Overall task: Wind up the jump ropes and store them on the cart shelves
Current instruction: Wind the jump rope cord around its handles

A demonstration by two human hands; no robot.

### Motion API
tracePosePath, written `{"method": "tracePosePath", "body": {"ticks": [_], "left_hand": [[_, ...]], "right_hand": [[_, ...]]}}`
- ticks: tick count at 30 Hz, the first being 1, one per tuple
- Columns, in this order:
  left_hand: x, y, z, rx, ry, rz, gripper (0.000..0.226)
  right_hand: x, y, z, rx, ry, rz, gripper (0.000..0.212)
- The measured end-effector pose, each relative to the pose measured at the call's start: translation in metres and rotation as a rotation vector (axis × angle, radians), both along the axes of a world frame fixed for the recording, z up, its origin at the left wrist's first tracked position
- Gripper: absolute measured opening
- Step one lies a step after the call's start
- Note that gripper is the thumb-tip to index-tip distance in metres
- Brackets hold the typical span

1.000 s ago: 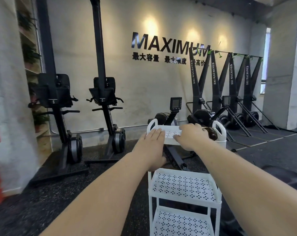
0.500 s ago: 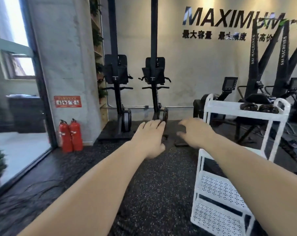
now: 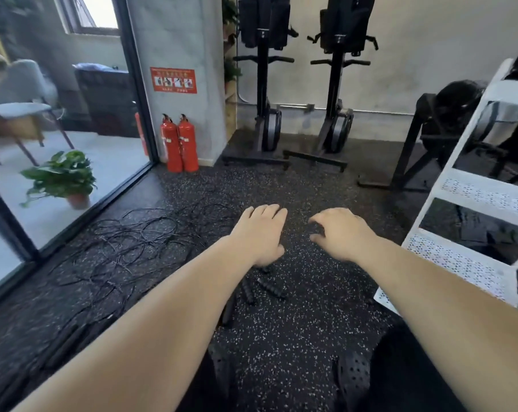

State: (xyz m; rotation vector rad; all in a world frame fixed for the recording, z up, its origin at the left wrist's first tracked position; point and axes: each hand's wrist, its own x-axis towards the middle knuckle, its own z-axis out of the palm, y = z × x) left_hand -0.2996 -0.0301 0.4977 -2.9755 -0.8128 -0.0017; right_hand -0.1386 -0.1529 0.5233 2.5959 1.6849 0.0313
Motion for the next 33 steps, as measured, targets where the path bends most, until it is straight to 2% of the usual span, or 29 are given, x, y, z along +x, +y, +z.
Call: {"method": "tracePosePath", "body": {"ticks": [15,24,33], "left_hand": [[-0.03,0.051,-0.178,-0.368,0.27,0.262,0.091],[0.009,0.106,-0.254,-0.499,0.37,0.332,0.091],[0.059,0.156,-0.32,-0.595,0.417,0.333,0.085]], "right_hand": [[-0.006,0.067,-0.168,-0.373,0.176,0.049,0.057],[0.033,0.136,-0.248,-0.466,0.275,0.052,0.054],[0.076,0.2,-0.342,-0.583,0.382,0.011,0.061]]}}
